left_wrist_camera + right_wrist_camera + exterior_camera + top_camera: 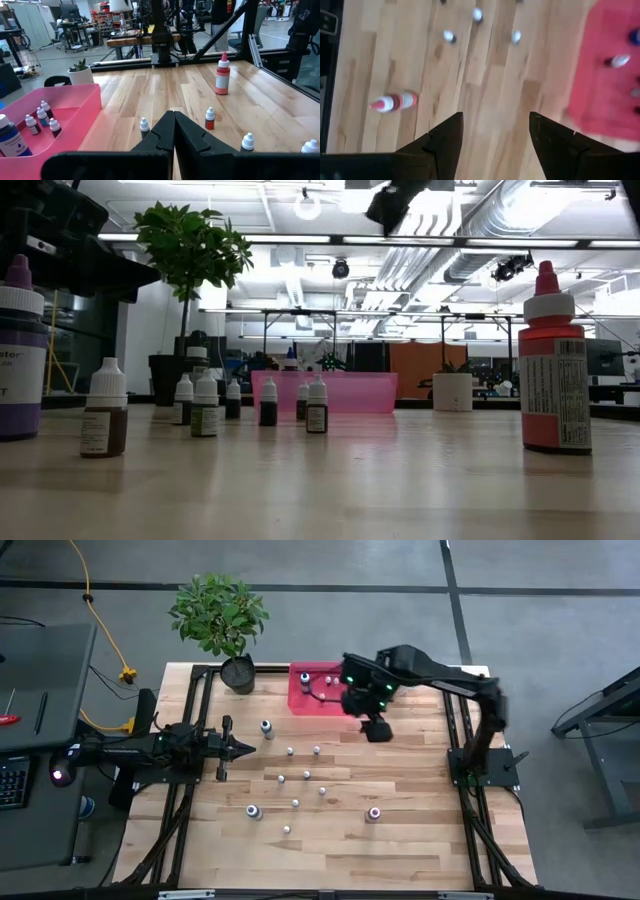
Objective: Pick & Place food coloring
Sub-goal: Put the small green food coloring bottle into the red bin
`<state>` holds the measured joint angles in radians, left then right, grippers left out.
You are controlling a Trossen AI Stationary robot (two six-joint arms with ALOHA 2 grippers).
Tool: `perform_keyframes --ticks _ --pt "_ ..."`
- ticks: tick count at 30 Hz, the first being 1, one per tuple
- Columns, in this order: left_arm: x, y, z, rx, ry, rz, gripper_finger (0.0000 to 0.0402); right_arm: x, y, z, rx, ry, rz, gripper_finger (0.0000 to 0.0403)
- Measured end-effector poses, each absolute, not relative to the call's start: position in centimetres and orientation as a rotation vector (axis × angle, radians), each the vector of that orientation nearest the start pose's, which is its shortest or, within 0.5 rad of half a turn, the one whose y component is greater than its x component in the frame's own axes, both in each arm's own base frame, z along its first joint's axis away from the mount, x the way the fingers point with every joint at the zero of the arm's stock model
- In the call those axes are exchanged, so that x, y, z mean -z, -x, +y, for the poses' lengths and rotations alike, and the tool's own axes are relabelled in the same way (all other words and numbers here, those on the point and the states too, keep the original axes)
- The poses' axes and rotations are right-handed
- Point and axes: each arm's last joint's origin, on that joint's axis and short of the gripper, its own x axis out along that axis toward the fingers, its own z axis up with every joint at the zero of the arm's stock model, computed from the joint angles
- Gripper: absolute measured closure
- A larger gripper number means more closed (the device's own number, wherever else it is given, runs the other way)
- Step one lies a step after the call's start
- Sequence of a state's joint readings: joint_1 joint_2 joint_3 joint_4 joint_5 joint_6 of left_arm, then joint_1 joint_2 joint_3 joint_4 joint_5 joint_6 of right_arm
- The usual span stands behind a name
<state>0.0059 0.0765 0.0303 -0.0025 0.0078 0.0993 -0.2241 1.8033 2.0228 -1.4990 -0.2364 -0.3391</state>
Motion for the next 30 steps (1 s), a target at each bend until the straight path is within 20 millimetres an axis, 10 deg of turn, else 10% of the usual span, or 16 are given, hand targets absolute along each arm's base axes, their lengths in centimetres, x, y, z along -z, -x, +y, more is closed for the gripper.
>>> perform_keyframes --ticks 14,21,30 --pt "-16.8 -10.1 0.0 0.004 -0.099 0.048 0.0401 -28.0 -25.7 -5.3 -0.031 -0.064 1.042 0.0187" --pt "-16.8 -10.1 0.0 0.004 -0.099 0.048 0.0401 -22.4 -27.3 -6.0 0.002 0.000 0.945 0.0187" --pt "-16.8 -10.1 0.0 0.004 -0.099 0.048 0.0401 -19.9 -32.5 -7.0 -0.091 0.021 0.950 0.0187"
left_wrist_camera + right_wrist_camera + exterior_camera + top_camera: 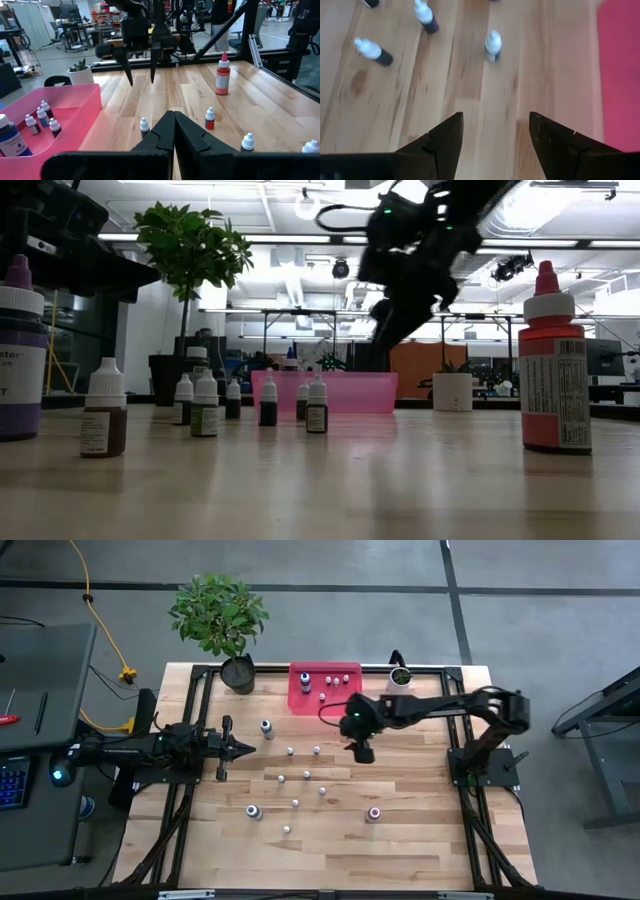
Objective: Pick & Place food coloring
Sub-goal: Put the small green food coloring bottle into the red bin
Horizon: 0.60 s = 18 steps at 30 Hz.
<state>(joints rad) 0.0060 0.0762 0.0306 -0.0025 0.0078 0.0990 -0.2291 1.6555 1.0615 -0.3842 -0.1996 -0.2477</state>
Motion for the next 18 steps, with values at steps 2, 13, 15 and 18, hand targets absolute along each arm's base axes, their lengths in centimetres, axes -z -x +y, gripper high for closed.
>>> perform_keyframes --ticks 2,13,15,18 --pt "-16.8 -10.1 0.0 0.004 -0.099 0.048 0.0401 -19.8 -33.9 -7.2 -0.121 0.047 0.946 0.0187" --pt "-16.8 -10.1 0.0 0.004 -0.099 0.048 0.0401 -17.8 -38.8 -6.6 -0.271 0.187 0.968 0.0187" --pt "-16.8 -10.1 0.0 0.004 -0.099 0.048 0.0401 -17.4 -39.1 -6.6 -0.278 0.201 0.963 0.0188" --pt "-16.8 -10.1 0.0 0.004 -0.099 0.049 0.0401 -17.0 -39.4 -6.6 -0.271 0.212 0.939 0.0189"
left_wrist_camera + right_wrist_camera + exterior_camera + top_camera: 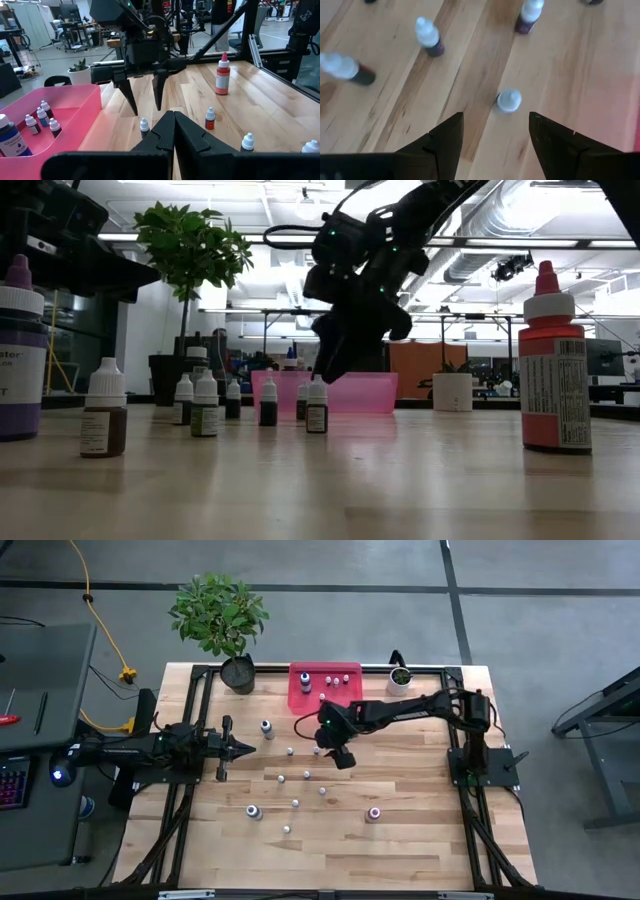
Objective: Pick & Place food coloring
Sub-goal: Put the small green food coloring bottle into the red bin
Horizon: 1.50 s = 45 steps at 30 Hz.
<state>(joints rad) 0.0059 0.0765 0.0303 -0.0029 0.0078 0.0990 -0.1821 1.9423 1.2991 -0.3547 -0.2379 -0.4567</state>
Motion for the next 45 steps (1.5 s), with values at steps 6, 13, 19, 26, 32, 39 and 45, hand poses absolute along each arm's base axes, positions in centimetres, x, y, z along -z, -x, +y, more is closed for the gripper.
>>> perform_keyframes --ticks 6,13,19,26,32,39,45 --pt "-16.8 -10.1 0.0 0.004 -0.099 0.048 0.0401 -16.4 -39.4 -6.5 -0.255 0.218 0.907 0.0191" --pt "-16.8 -10.1 0.0 0.004 -0.099 0.048 0.0401 -15.9 -39.4 -6.5 -0.235 0.236 0.852 0.0192" --pt "-16.8 -10.1 0.0 0.004 -0.099 0.049 0.0401 -15.4 -39.3 -6.5 -0.232 0.236 0.835 0.0192" --pt "-16.8 -10.1 0.0 0.004 -0.099 0.049 0.0401 -14.5 -39.6 -6.6 -0.241 0.224 0.821 0.0192" --pt "-16.8 -10.1 0.0 0.004 -0.099 0.048 0.0401 -13.7 -39.7 -6.7 -0.234 0.199 0.833 0.0192" --pt "-16.8 -10.1 0.0 0.004 -0.099 0.049 0.0401 -13.9 -40.0 -6.7 -0.216 0.186 0.806 0.0193" --pt "-16.8 -10.1 0.0 0.004 -0.099 0.048 0.0401 -13.9 -40.0 -6.7 -0.205 0.165 0.803 0.0214"
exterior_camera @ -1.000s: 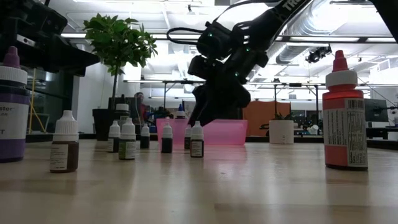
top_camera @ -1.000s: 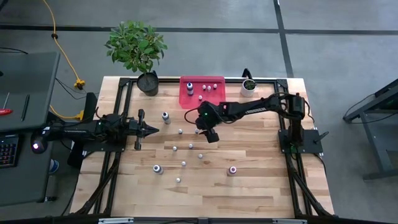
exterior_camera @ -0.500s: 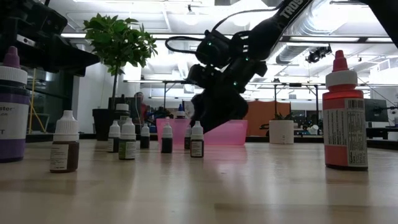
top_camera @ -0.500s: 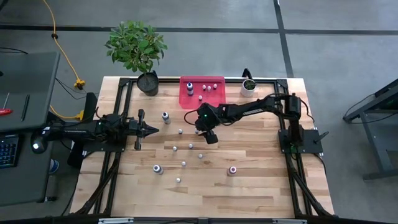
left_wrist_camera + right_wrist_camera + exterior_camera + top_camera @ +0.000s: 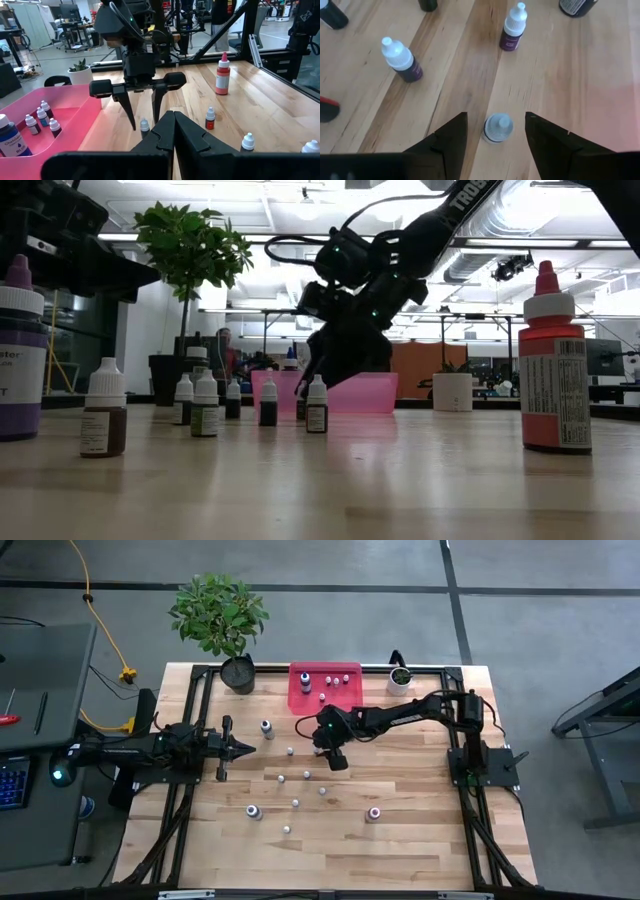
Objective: Pick & Place food coloring
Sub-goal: Put the small green food coloring bottle into the red bin
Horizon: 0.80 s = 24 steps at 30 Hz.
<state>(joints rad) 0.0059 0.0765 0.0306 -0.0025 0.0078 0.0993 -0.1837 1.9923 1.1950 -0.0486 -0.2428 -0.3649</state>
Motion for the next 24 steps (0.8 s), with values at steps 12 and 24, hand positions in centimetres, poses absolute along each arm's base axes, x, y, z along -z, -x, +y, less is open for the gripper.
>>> perform_keyframes --ticks 12,24 --pt "-16.76 -10.09 0.04 0.004 -0.099 0.049 0.0401 -13.96 -40.02 -6.73 -0.204 0.165 0.802 0.0287" --pt "-16.76 -10.08 0.04 0.004 -0.099 0.048 0.0401 -14.63 -39.98 -6.74 -0.192 0.177 0.786 0.0354"
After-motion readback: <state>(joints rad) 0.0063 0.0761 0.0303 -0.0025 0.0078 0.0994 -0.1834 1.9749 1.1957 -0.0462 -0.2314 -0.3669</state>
